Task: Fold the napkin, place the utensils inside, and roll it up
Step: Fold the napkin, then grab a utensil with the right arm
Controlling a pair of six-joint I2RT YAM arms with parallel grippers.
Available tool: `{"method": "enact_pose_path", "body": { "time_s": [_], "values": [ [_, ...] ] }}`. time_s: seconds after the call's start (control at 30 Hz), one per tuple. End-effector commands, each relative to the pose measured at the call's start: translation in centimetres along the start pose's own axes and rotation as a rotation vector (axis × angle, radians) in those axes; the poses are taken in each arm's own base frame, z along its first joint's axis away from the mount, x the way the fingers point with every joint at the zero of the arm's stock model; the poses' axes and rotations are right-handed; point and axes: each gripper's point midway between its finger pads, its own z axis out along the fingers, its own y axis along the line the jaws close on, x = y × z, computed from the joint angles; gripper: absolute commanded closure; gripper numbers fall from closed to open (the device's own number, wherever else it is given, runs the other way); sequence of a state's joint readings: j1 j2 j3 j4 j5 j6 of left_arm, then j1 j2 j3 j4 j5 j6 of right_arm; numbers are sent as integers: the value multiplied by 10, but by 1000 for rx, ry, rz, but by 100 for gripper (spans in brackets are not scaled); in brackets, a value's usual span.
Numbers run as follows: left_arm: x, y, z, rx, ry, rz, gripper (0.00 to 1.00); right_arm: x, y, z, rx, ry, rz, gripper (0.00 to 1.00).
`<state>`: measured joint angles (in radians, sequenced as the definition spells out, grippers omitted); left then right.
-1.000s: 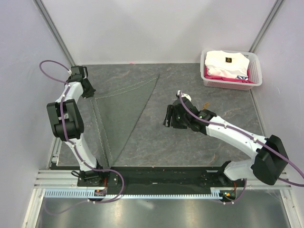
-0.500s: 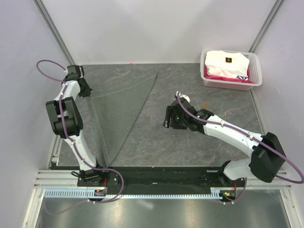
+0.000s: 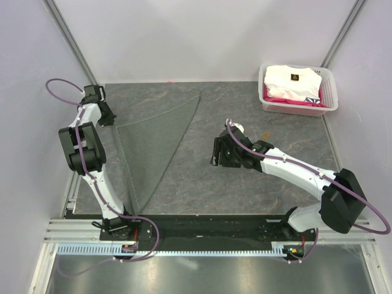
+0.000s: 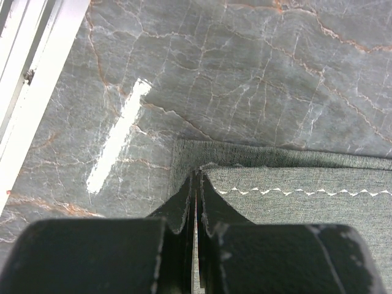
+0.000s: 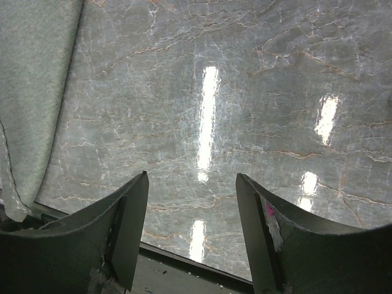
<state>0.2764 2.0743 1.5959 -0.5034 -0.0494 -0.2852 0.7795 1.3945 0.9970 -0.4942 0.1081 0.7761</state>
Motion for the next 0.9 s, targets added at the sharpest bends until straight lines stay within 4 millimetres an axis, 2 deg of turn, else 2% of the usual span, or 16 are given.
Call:
{"method": "enact_pose_path", "body": {
  "time_s": [0.0,0.4,0.57,0.6,0.63,0.67,0.7,0.77,0.8,0.87],
  "values": [
    [-26,4,-1,6,-55,33,98,-4,3,1,-3,-2,-10,32],
    [-32,6,7,17,-53,36,98,-2,1,3,10,5,-2,32],
    [-31,5,9,24,-45,44,98,-5,-4,3,35,-7,2,29],
    [-32,4,8,29,-45,41,94,-7,-8,3,48,-7,10,28],
    [-31,4,8,31,-42,37,82,-11,-10,1,52,-14,16,28],
    [-33,2,5,38,-46,31,74,-14,-14,1,65,-19,24,28],
    [-34,1,3,42,-50,27,59,-20,-24,-1,89,-25,33,28],
    [-38,-2,-4,47,-63,16,43,-32,-36,-4,124,-47,43,27],
    [-43,-3,-13,50,-78,13,34,-40,-50,-6,158,-52,54,26],
    [-44,-7,-22,58,-84,-2,27,-54,-62,-9,185,-69,70,26]
  ]
}}
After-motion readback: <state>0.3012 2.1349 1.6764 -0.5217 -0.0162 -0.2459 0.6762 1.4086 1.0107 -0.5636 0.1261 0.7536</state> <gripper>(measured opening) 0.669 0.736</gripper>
